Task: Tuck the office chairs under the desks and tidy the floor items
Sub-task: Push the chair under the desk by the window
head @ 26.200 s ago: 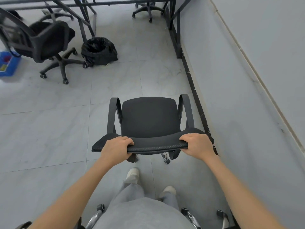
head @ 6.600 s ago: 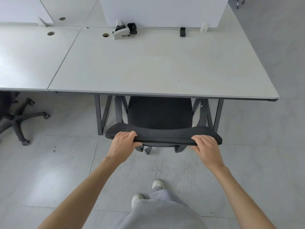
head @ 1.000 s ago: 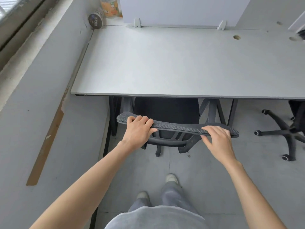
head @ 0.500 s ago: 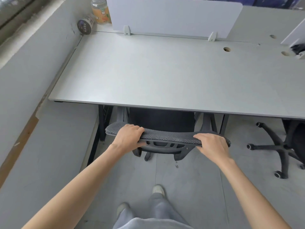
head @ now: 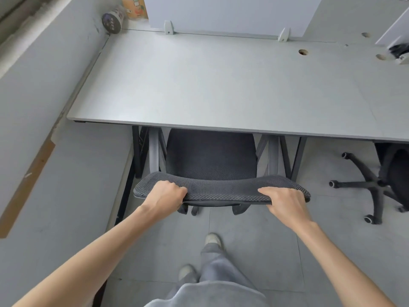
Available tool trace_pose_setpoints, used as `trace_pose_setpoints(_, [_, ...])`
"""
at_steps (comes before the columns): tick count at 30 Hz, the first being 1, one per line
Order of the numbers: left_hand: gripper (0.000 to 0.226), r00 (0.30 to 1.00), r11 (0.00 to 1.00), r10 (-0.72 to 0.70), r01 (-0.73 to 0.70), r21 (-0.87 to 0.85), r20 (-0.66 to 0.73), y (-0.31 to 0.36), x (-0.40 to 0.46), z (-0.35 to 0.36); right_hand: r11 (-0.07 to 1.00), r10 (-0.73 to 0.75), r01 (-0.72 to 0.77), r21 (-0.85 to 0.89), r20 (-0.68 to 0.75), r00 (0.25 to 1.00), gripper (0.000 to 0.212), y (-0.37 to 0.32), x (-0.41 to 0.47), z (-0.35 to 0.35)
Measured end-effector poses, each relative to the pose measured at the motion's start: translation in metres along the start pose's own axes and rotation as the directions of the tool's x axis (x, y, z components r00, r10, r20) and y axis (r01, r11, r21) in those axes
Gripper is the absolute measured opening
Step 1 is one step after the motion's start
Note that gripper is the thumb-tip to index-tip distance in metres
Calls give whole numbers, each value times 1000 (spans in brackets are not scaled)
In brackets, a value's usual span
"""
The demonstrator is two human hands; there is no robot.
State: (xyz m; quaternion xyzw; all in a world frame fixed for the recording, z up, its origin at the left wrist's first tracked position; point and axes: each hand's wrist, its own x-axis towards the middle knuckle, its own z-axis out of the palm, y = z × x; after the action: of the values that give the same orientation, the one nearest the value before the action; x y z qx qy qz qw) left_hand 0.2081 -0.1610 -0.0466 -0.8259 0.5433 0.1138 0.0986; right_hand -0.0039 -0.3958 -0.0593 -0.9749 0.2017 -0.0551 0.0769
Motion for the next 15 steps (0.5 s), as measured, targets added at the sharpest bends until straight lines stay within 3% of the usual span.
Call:
trace_pose_setpoints(3, [16,992,998,69,-69,8,-108,5,-34,22,999,2,-4,35,55,998,44,-8,-42,12])
trace_pose_setpoints(6, [15,978,992,102,-113,-48,-183,17,-56,36,996,-71,71,53,9,997,55,-13,-63,11])
trace_pose_setpoints(15, [19,988,1000,3,-5,-13,-155,45,-12,9,997,-67,65,-37,-49,997,46,25,-9,-12])
